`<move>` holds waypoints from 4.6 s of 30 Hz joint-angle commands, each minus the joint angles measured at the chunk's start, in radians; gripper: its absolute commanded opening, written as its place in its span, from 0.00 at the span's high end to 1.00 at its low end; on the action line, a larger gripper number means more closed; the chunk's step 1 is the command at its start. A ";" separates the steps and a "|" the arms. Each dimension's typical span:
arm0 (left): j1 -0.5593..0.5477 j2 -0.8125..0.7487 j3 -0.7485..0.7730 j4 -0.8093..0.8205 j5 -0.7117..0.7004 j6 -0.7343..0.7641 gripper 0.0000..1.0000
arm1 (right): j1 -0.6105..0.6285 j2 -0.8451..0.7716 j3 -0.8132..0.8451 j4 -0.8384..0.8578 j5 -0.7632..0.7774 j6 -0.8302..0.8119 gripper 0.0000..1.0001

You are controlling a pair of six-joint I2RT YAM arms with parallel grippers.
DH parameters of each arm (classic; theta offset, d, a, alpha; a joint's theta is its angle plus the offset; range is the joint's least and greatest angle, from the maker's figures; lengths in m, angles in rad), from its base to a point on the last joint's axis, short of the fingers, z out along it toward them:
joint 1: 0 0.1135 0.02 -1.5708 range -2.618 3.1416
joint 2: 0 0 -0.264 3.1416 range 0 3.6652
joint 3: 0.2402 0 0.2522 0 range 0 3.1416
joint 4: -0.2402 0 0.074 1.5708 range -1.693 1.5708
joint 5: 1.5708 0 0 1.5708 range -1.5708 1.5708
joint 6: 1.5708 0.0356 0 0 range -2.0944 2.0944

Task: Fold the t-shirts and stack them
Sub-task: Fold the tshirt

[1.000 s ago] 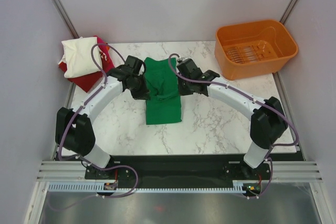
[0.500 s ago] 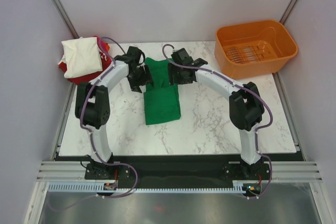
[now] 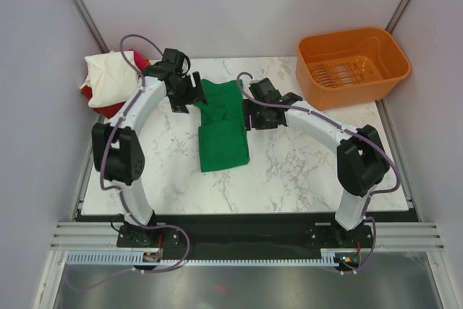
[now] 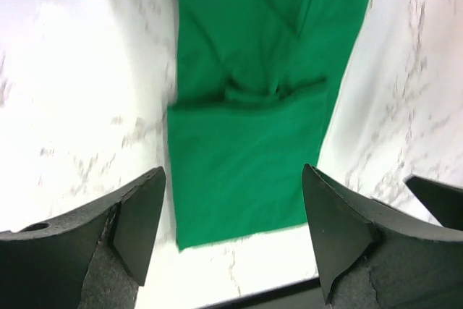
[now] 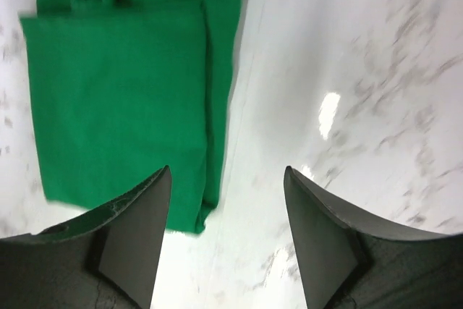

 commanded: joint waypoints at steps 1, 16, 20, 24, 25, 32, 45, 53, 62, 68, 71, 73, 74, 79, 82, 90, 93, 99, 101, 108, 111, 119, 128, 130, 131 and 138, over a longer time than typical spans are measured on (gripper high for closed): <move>-0.003 -0.228 -0.185 0.007 -0.023 0.033 0.18 | 0.049 -0.109 -0.168 0.140 -0.154 0.044 0.29; -0.003 -0.813 -0.754 0.058 -0.065 0.097 0.18 | 0.081 -0.174 -0.333 0.228 -0.176 0.079 0.41; -0.005 -0.847 -0.822 0.059 -0.083 0.103 0.18 | 0.079 -0.146 -0.334 0.239 -0.173 0.079 0.43; -0.003 -0.841 -0.822 0.062 -0.075 0.103 0.20 | 0.082 -0.111 -0.347 0.262 -0.190 0.087 0.46; -0.003 -0.842 -0.822 0.064 -0.081 0.103 0.20 | 0.081 -0.102 -0.347 0.272 -0.192 0.088 0.47; -0.005 -0.829 -0.842 0.087 -0.077 0.105 0.20 | 0.107 -0.069 -0.385 0.314 -0.199 0.106 0.50; -0.005 -0.829 -0.854 0.102 -0.075 0.103 0.20 | 0.116 -0.097 -0.454 0.340 -0.161 0.129 1.00; -0.003 -0.830 -0.859 0.107 -0.074 0.103 0.20 | 0.203 -0.258 -0.597 0.320 0.025 0.281 1.00; -0.005 -0.826 -0.862 0.110 -0.077 0.102 0.20 | 0.461 -0.359 -0.817 0.393 0.368 0.574 1.00; -0.009 -0.832 -0.865 0.102 -0.057 0.084 0.20 | 0.549 -0.240 -0.879 0.453 0.257 0.714 0.98; -0.017 -0.864 -0.885 0.096 0.010 0.031 0.20 | 0.572 -0.238 -0.874 0.427 0.256 0.722 0.73; -0.027 -0.890 -0.906 0.096 0.041 -0.008 0.21 | 0.573 -0.284 -0.883 0.406 0.267 0.713 0.45; -0.041 -0.898 -0.912 0.096 0.046 -0.019 0.21 | 0.573 -0.302 -0.885 0.389 0.275 0.708 0.45; -0.101 -0.970 -0.941 0.082 0.035 -0.084 0.21 | 0.573 -0.457 -0.876 0.269 0.321 0.676 0.44; -0.149 -0.976 -0.949 0.062 -0.027 -0.137 0.21 | 0.575 -0.529 -0.876 0.220 0.347 0.663 0.44; -0.293 -0.973 -1.037 0.081 -0.098 -0.275 0.22 | 0.573 -0.632 -0.877 0.165 0.405 0.630 0.44; -0.320 -0.984 -1.060 0.099 -0.112 -0.302 0.23 | 0.573 -0.602 -0.887 0.192 0.405 0.605 0.44; -0.347 -0.994 -1.069 0.101 -0.117 -0.308 0.23 | 0.572 -0.507 -0.864 0.277 0.399 0.554 0.44; -0.356 -1.000 -1.076 0.102 -0.117 -0.315 0.23 | 0.570 -0.482 -0.868 0.306 0.387 0.553 0.45; -0.393 -1.020 -1.109 0.107 -0.121 -0.363 0.24 | 0.555 -0.450 -0.929 0.387 0.348 0.565 0.54; -0.408 -1.025 -1.132 0.116 -0.124 -0.381 0.25 | 0.553 -0.461 -0.943 0.397 0.347 0.564 0.60; -0.463 -1.033 -1.208 0.180 -0.121 -0.450 0.30 | 0.543 -0.468 -0.979 0.446 0.325 0.558 1.00; -0.534 -0.968 -1.310 0.378 -0.147 -0.555 0.30 | 0.543 -0.465 -0.977 0.461 0.286 0.535 1.00; -0.537 -0.941 -1.322 0.442 -0.150 -0.561 0.32 | 0.543 -0.464 -0.976 0.463 0.284 0.530 1.00; -0.537 -0.909 -1.325 0.462 -0.149 -0.564 0.33 | 0.543 -0.465 -0.976 0.463 0.281 0.528 1.00; -0.541 -0.804 -1.328 0.550 -0.199 -0.588 0.39 | 0.543 -0.482 -0.988 0.463 0.272 0.527 1.00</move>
